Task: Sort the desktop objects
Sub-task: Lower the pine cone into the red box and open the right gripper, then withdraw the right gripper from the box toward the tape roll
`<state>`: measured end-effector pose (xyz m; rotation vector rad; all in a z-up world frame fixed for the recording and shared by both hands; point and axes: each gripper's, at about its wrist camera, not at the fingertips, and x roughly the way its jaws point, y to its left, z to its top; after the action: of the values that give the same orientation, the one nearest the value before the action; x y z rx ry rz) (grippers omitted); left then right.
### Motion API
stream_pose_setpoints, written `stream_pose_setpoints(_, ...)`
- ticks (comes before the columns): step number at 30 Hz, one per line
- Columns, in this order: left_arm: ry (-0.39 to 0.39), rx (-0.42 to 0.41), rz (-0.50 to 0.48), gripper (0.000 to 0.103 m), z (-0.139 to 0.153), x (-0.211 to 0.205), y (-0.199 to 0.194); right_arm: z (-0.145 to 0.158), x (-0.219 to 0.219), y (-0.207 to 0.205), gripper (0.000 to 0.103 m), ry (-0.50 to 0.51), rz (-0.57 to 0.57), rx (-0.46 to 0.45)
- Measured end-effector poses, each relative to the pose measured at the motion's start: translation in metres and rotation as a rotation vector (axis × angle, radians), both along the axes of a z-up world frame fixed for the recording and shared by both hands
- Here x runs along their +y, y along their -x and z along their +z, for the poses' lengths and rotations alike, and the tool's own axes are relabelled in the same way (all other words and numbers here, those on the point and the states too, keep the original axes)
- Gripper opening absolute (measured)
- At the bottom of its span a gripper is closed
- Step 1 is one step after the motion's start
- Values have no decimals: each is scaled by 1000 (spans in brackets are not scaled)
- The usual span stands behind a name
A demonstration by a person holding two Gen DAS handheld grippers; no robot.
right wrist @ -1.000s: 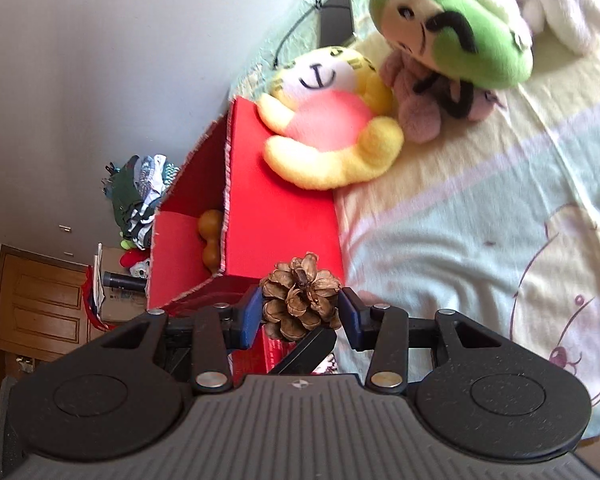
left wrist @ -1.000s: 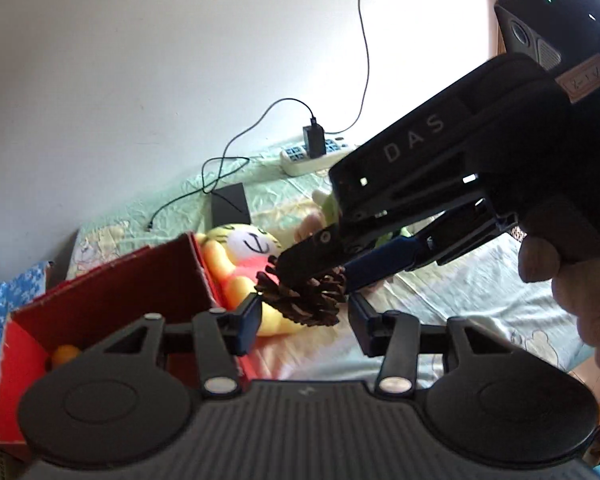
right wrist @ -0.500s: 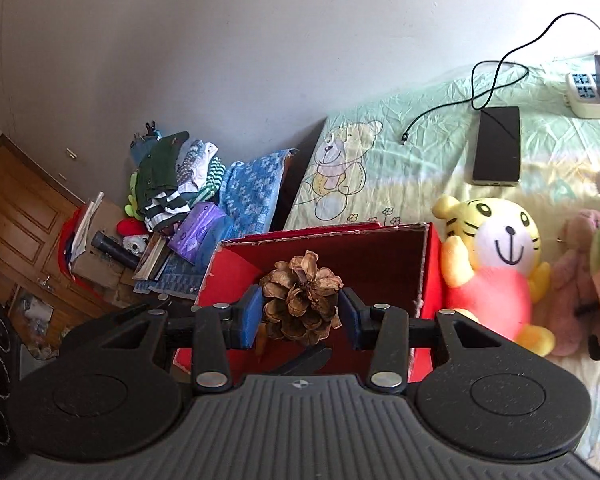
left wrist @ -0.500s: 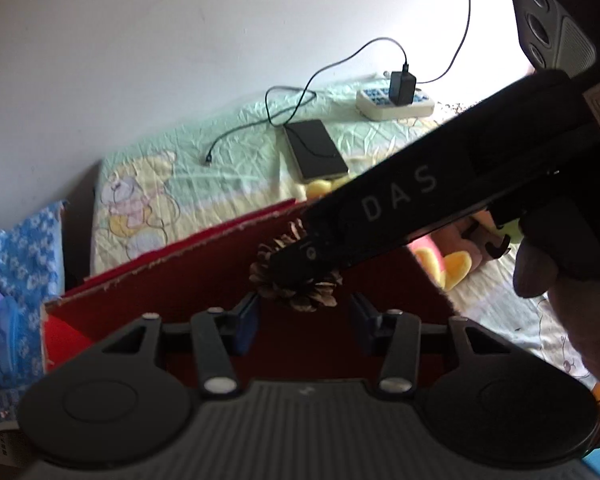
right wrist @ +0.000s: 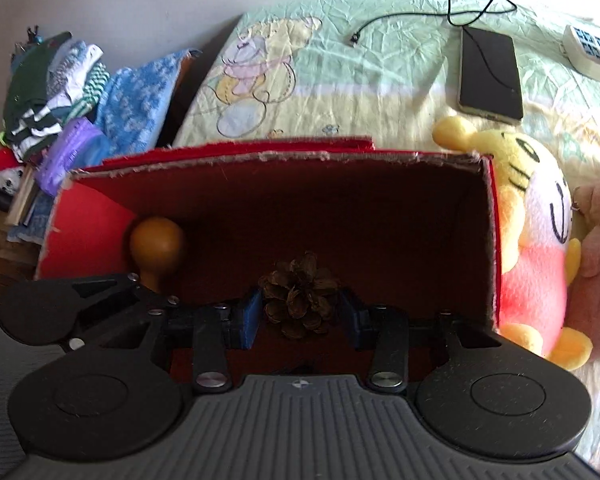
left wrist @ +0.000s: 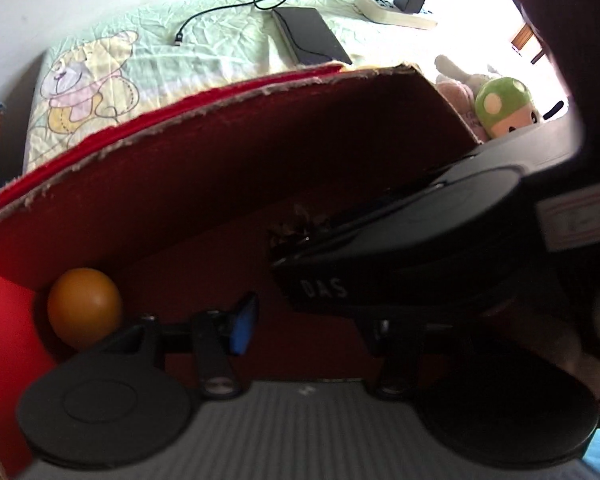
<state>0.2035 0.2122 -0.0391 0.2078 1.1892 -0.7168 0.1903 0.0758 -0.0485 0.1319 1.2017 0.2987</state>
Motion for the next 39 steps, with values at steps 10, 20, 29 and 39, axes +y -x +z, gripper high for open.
stream_pose_setpoints(10,-18,-1,51,60,5,17,-7,-22,10,-19,46,78,-29,38)
stream_pose_setpoints(20,-76,119,94,39,-17,-7,-30,42,-41,14,47,-200,-205,-212)
stream_pose_setpoints(29,-32,136,21,38,-25,-47,-38,54,-75,52,26,-245,-281,-397)
stream_pose_setpoints(39,26,133,-37,40,-26,-72,-30,52,-106,72,12,-298,-392,-461)
